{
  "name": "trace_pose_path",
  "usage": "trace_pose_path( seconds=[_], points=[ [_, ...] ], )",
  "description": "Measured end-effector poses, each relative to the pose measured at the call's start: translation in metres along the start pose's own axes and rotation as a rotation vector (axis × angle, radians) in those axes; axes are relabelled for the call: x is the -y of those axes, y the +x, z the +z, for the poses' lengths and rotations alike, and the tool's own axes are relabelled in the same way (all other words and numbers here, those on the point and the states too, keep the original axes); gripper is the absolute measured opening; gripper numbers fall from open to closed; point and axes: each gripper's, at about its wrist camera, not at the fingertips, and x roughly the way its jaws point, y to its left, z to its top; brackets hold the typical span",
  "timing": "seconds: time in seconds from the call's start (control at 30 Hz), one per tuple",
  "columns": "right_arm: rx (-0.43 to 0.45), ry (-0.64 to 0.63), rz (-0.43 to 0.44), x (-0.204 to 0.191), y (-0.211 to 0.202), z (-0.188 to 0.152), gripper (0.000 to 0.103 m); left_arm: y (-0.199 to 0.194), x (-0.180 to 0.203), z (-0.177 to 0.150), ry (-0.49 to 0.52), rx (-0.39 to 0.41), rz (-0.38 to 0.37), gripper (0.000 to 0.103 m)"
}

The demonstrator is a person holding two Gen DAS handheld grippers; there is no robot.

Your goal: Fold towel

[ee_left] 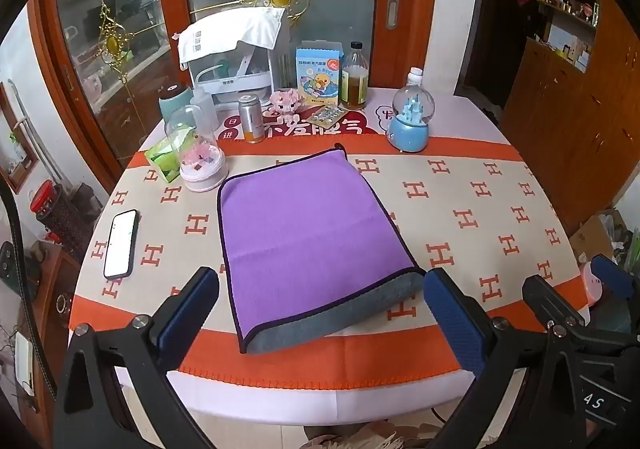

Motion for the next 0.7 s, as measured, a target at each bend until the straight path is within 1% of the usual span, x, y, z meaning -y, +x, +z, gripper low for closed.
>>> trace_pose_path(
  seconds=[0.7],
  points=[
    [-0.010,-0.003,-0.002,-0.0035,0.0024,0.0009,0.103,0.0006,0.0001,-0.0004,-0.002,-0.008,0.001,0.102]
  ],
)
